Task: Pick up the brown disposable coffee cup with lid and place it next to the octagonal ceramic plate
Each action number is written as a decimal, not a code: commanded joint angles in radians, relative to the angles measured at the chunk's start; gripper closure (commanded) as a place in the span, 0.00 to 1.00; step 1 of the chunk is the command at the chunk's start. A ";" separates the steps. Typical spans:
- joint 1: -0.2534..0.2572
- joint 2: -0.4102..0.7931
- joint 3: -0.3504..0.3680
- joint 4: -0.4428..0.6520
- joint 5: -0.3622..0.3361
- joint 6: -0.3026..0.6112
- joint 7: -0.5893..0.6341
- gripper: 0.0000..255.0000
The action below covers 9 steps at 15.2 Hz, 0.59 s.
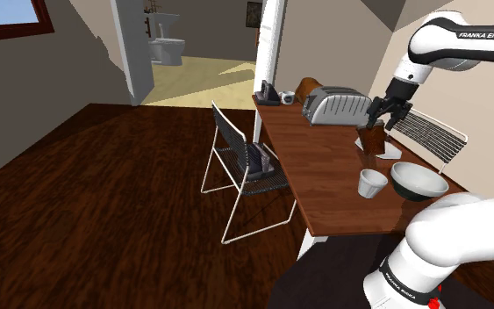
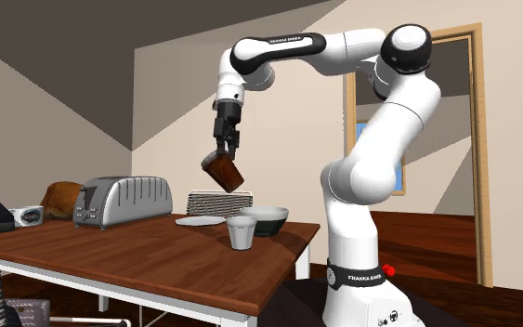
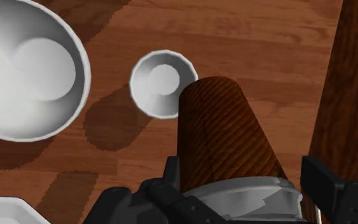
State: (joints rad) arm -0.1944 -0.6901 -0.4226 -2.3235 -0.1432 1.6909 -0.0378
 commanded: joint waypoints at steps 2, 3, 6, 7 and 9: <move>0.013 0.101 -0.070 0.085 -0.003 0.019 -0.067 1.00; 0.020 0.137 -0.093 0.116 0.001 0.025 -0.090 1.00; 0.042 0.250 -0.165 0.217 0.025 0.036 -0.161 1.00; 0.050 0.290 -0.190 0.252 0.037 0.038 -0.187 1.00; 0.064 0.375 -0.241 0.327 0.071 0.039 -0.243 1.00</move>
State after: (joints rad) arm -0.1380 -0.3604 -0.6357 -2.0396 -0.0896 1.7314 -0.2486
